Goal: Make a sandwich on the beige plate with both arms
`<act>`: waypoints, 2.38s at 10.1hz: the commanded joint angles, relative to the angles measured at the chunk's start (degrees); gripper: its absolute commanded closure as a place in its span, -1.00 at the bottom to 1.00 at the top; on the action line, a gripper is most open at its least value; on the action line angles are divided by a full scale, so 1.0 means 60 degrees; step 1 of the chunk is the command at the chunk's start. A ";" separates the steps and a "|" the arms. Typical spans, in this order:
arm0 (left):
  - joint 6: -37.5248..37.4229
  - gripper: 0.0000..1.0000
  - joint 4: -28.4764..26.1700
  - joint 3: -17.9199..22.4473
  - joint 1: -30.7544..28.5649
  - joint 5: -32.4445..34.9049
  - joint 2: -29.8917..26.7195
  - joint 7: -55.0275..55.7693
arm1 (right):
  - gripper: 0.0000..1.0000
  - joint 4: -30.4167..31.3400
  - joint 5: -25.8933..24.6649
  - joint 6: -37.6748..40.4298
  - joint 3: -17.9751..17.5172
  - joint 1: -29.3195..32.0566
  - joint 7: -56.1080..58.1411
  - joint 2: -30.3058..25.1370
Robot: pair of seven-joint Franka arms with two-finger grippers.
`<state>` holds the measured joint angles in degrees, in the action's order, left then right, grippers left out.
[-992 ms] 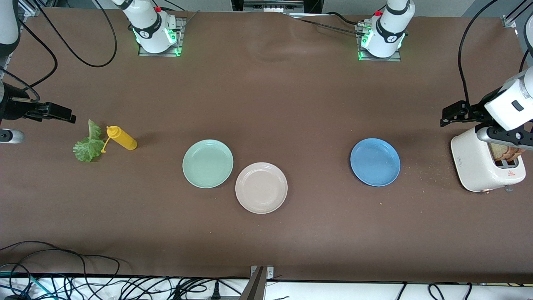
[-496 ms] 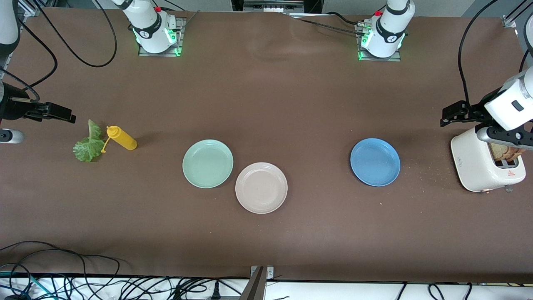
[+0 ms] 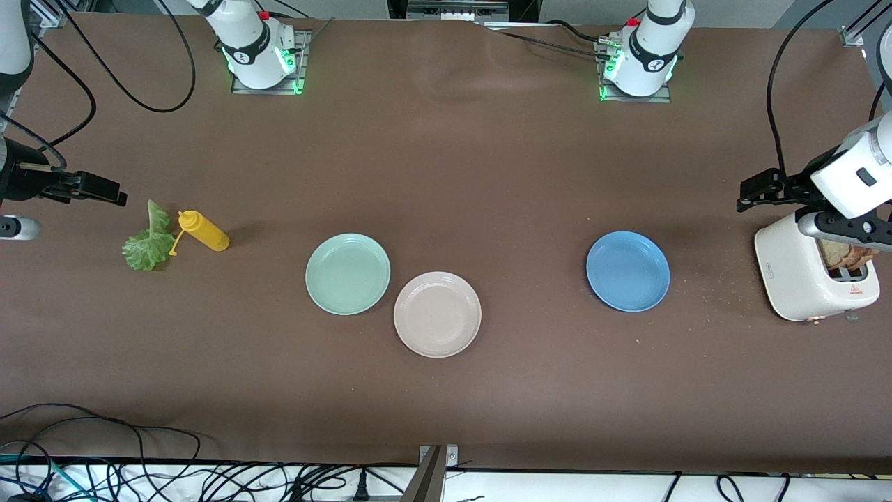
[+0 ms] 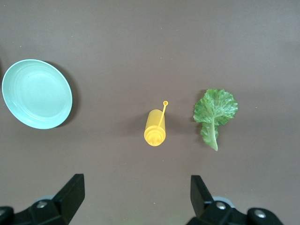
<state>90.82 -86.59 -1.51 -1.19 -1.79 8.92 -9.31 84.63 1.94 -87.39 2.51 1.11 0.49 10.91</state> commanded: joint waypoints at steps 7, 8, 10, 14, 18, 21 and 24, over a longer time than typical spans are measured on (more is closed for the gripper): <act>-0.0152 -1.00 0.0075 0.0178 -0.0385 0.0882 0.0225 -0.0118 | -1.00 -0.0145 0.0013 0.0150 0.0007 0.0034 0.0079 0.0013; -0.0152 -1.00 0.0076 0.0178 -0.0677 0.0883 0.0227 -0.0118 | -1.00 -0.0145 0.0014 0.0165 0.0007 0.0035 0.0079 0.0013; -0.0035 -1.00 0.0091 0.0178 -0.1292 0.0912 0.0710 -0.0176 | -1.00 -0.0145 0.0028 0.0150 0.0007 0.0049 0.0079 0.0028; 0.0081 -1.00 0.0091 0.0207 -0.2039 0.1000 0.1428 -0.0263 | -1.00 -0.0130 0.0043 0.0165 0.0007 0.0035 0.0079 0.0013; 0.0726 -1.00 -0.0026 0.0192 -0.2553 0.2129 0.1750 -0.0482 | -1.00 -0.0130 0.0043 0.0165 0.0007 0.0035 0.0079 0.0013; 0.0829 -1.00 -0.0144 0.0178 -0.2891 0.2128 0.2057 -0.0484 | -1.00 -0.0130 0.0043 0.0165 0.0007 0.0035 0.0079 0.0013; 0.1268 -1.00 -0.0494 0.0178 -0.3141 0.2085 0.2117 -0.0499 | -1.00 -0.0130 0.0043 0.0165 0.0007 0.0035 0.0079 0.0013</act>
<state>96.93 -87.89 0.11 -19.23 9.24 22.23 -11.16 84.63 1.96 -87.38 2.54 1.22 0.49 10.92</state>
